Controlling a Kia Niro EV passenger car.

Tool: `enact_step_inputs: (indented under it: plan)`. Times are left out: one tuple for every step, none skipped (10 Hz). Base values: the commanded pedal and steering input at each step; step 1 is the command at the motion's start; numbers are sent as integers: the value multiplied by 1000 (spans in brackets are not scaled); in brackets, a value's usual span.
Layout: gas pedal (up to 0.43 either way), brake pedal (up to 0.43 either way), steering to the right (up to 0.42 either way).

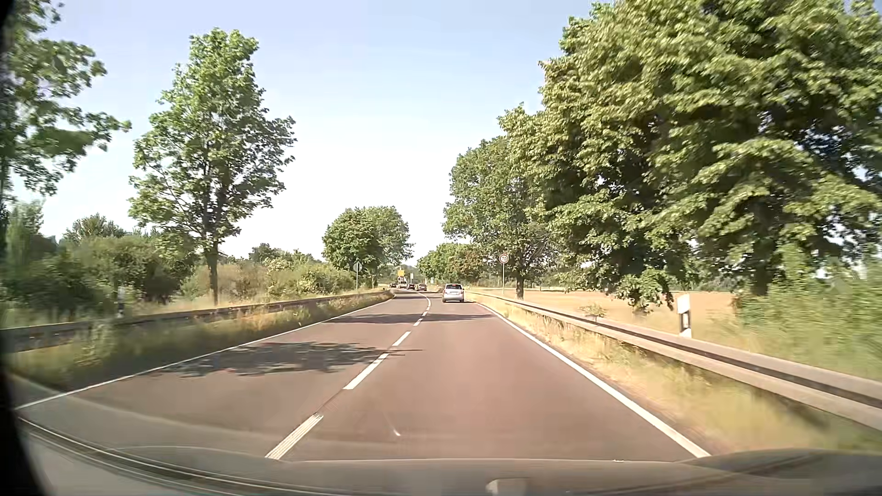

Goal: Follow the waypoints while adhering to traffic rules and regulations

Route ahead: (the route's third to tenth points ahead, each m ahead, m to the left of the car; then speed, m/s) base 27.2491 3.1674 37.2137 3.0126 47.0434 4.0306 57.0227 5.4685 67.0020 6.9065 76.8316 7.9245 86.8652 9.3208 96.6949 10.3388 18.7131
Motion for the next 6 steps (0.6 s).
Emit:
enact_step_inputs:
  plan:
    - [0, 79, -5]
    - [0, 104, -6]
    - [0, 116, -6]
    - [0, 122, -7]
    - [0, 146, -7]
    - [0, 152, -7]
